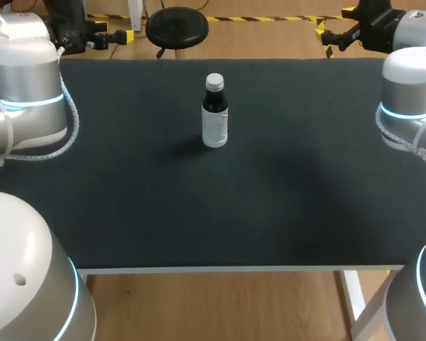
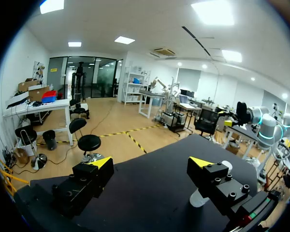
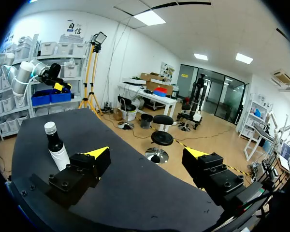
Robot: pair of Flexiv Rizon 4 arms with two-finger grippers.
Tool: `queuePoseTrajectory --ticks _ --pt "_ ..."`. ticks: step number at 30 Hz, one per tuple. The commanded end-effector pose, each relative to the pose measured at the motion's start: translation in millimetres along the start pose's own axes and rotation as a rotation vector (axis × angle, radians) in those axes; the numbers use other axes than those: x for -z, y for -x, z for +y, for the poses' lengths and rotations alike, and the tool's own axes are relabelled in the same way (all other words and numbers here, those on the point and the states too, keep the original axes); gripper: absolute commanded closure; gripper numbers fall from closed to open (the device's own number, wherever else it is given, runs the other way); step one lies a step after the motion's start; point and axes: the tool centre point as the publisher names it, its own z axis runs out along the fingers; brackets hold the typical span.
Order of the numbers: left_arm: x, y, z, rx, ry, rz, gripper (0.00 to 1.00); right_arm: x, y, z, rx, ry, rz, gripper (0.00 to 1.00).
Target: Unscrew the bottle cap
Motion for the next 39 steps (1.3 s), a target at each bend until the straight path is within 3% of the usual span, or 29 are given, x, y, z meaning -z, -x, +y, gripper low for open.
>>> queuePoseTrajectory --ticks 1,22,33,39 --pt "0 0.0 -0.2 0.001 0.000 0.001 0.00 0 0 0 0.000 -0.002 0.001 0.00" --pt "0 0.0 -0.2 0.001 0.000 0.001 0.00 0 0 0 0.000 -0.002 0.001 0.00" --pt "3 -21.2 5.4 0.012 -0.123 0.359 0.00 0 0 0 0.000 -0.002 0.001 0.00" --pt "7 -40.7 12.7 -0.074 -0.181 0.589 0.00 0 0 0 0.000 -0.002 0.001 0.00"
